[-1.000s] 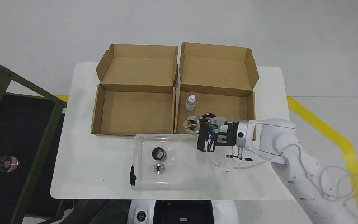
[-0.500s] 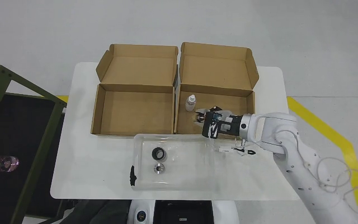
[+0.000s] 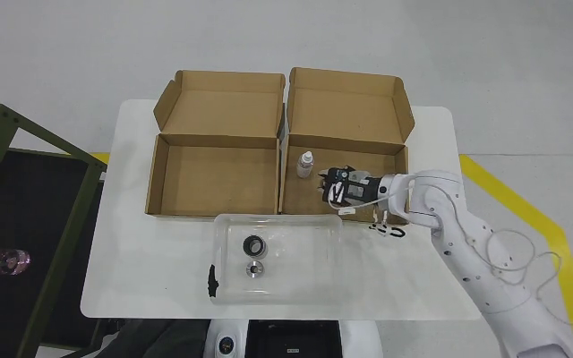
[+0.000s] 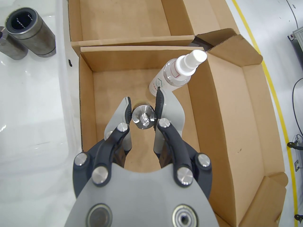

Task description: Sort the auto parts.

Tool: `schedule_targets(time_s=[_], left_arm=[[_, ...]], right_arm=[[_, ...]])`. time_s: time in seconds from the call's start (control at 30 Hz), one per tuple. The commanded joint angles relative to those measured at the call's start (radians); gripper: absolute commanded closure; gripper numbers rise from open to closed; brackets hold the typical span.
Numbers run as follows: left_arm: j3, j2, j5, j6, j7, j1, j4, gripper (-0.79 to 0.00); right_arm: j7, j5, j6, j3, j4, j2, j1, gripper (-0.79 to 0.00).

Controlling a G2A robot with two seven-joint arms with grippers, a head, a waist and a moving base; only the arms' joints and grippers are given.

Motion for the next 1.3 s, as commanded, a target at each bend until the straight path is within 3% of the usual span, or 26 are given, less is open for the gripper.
schedule_targets(time_s=[0.0, 0.37, 0.7, 0.8, 0.9, 1.1, 1.27], left_arm=[[0.000, 0.000, 0.000, 0.000, 0.000, 0.000, 0.000, -0.785], [0.000, 0.000, 0.000, 0.000, 0.000, 0.000, 0.000, -0.785], [0.000, 0.000, 0.000, 0.000, 0.000, 0.000, 0.000, -0.785], [0.000, 0.000, 0.000, 0.000, 0.000, 0.000, 0.000, -0.785], [0.000, 0.000, 0.000, 0.000, 0.000, 0.000, 0.000, -0.785], [0.000, 0.000, 0.000, 0.000, 0.000, 0.000, 0.000, -0.785], [0.000, 0.000, 0.000, 0.000, 0.000, 0.000, 0.000, -0.785]], right_arm=[[-0.001, -0.007, 0.001, -0.011, 0.019, -0.003, 0.015, 0.000], [-0.005, -0.066, -0.031, -0.093, 0.184, -0.032, 0.141, 0.000], [-0.011, -0.087, -0.031, -0.141, 0.283, -0.052, 0.194, 0.000], [-0.014, -0.088, -0.029, -0.150, 0.295, -0.056, 0.199, -0.175], [-0.019, -0.079, -0.024, -0.152, 0.299, -0.060, 0.201, -0.296], [-0.030, -0.033, 0.005, -0.114, 0.261, -0.055, 0.178, -0.388], [-0.039, 0.005, 0.010, -0.040, 0.182, -0.037, 0.138, -0.385]])
